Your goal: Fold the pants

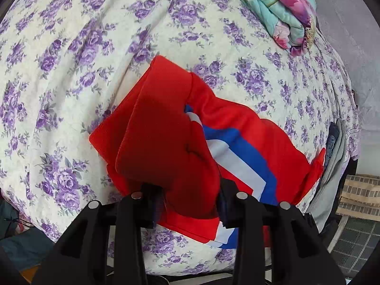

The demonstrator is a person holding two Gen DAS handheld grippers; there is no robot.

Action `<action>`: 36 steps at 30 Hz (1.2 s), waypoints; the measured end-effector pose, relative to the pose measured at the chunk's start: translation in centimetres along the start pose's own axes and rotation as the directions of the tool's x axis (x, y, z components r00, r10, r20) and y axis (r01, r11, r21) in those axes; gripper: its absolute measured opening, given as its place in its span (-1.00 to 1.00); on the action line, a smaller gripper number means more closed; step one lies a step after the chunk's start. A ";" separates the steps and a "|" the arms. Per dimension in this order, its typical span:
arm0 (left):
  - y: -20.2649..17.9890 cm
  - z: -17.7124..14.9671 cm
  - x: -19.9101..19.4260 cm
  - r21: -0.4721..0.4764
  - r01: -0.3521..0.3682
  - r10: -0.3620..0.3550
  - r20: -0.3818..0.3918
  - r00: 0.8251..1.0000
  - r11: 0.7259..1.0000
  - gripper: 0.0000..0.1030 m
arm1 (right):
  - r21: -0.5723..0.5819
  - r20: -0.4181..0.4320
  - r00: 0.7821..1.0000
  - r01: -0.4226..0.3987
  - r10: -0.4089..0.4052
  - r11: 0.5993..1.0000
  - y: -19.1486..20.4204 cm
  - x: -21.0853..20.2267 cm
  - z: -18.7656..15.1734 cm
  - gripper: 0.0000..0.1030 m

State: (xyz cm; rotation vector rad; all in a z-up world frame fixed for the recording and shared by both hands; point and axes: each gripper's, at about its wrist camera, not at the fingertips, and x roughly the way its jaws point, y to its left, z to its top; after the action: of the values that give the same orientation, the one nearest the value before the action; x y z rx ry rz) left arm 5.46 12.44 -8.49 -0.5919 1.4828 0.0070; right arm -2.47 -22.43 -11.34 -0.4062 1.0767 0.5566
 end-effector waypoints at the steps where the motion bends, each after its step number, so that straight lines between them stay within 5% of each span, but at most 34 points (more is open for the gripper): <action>1: 0.0 0.0 -0.3 -0.005 0.005 -0.005 0.004 1.000 1.000 -0.32 | -0.025 -0.004 1.000 0.011 -0.011 1.000 0.3 0.5 0.4 0.18; 8: -0.3 0.4 -2.5 0.023 -0.007 0.005 0.068 0.998 1.000 -0.33 | -0.108 -0.013 1.000 -0.025 0.024 0.994 0.7 2.0 2.7 -0.85; 14: 0.9 -0.1 -2.8 0.005 -0.019 0.018 0.075 0.997 1.000 -0.33 | -0.031 0.038 0.989 -0.143 0.145 0.989 -0.5 -2.3 2.7 -0.92; 20: 2.0 -1.1 -3.0 0.080 -0.127 0.119 0.100 0.988 0.989 -0.09 | 0.052 0.045 0.935 -0.354 0.352 0.934 0.4 -6.1 -0.1 -0.92; 23: 3.9 -1.1 -1.1 0.048 -0.161 0.158 0.056 0.986 0.986 -0.04 | 0.065 -0.021 0.941 -0.335 0.337 0.940 2.3 -4.1 -1.6 -0.76; 24: 4.5 -1.1 -0.2 0.048 -0.184 0.182 0.041 0.982 0.982 0.01 | 0.090 -0.052 0.943 -0.324 0.329 0.942 2.5 -3.1 -2.2 -0.30; 26: 5.4 -1.3 1.9 0.058 -0.255 0.255 0.004 0.967 0.965 0.22 | 0.126 -0.154 0.934 -0.306 0.324 0.944 3.5 -0.6 -3.0 0.11; 28: 5.5 -1.5 1.9 0.061 -0.254 0.254 0.008 0.967 0.965 0.22 | 0.113 -0.152 0.936 -0.301 0.316 0.947 3.9 -0.8 -3.0 0.11; 32: 3.8 -1.5 -1.3 0.158 -0.299 0.288 0.087 0.954 0.941 0.21 | 0.190 -0.016 0.945 -0.317 0.326 0.929 0.2 -4.7 -1.9 0.17; 36: 0.9 -2.2 -5.7 0.227 -0.309 0.248 0.258 0.934 0.924 0.28 | 0.470 0.149 0.980 -0.187 0.131 0.862 -8.0 -7.7 -1.5 0.28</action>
State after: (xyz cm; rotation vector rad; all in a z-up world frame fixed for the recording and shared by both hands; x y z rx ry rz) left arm 2.40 14.38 -3.42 -0.1516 1.3076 0.0955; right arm -1.50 -31.35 -4.70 0.1553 1.1030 0.4288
